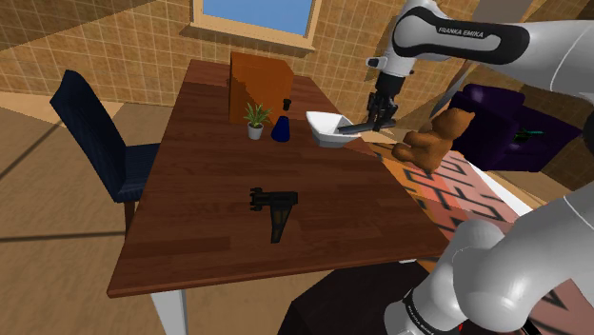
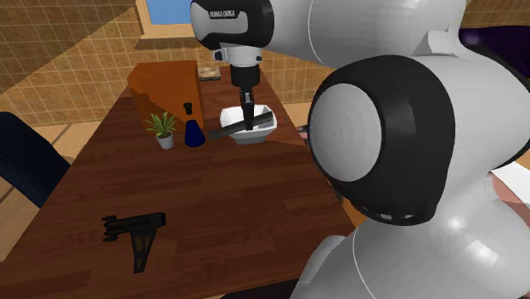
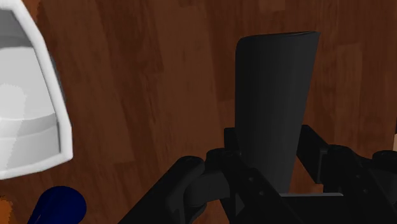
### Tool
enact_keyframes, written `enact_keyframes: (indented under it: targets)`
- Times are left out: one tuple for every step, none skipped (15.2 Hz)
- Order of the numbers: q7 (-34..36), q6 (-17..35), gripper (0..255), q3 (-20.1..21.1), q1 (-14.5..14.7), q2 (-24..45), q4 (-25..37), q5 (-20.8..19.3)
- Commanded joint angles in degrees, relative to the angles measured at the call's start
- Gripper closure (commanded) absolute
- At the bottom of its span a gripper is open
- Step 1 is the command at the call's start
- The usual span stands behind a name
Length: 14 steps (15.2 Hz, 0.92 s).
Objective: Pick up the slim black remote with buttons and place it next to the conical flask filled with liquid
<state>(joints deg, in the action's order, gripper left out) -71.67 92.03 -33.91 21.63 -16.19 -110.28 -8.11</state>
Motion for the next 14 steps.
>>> enact_keyframes:
  targets:
    - [1.0, 0.3, 255, 0.3, 1.2, 3.4, 2.6, 2.1]
    - [1.3, 0.3, 255, 0.4, 1.7, 5.2, 4.1, 3.1]
    - [1.5, 0.3, 255, 0.5, 2.2, 7.1, 5.7, 4.1]
    - [1.8, 0.2, 255, 0.6, 2.6, 9.0, 7.4, 5.2]
    - [2.0, 0.1, 255, 0.7, 3.0, 10.9, 9.2, 6.3]
    - [2.1, -0.2, 255, 0.7, 3.3, 12.8, 11.1, 7.4]
    - [2.3, -0.4, 255, 0.8, 3.5, 14.9, 13.0, 8.5]
    - [2.5, -0.8, 255, 1.0, 3.6, 16.9, 15.1, 9.6]
    - [2.6, -1.2, 255, 1.1, 3.7, 19.0, 17.3, 10.8]
    - [2.8, -1.7, 255, 1.2, 3.8, 21.1, 19.6, 11.9]
    - [2.9, -2.3, 255, 1.4, 3.7, 23.3, 22.0, 13.1]
    - [3.1, -3.0, 255, 1.6, 3.5, 25.5, 24.6, 14.3]
    - [3.3, -3.7, 255, 1.8, 3.3, 27.8, 27.3, 15.5]
    - [3.5, -4.6, 255, 2.0, 3.0, 30.2, 30.3, 16.7]
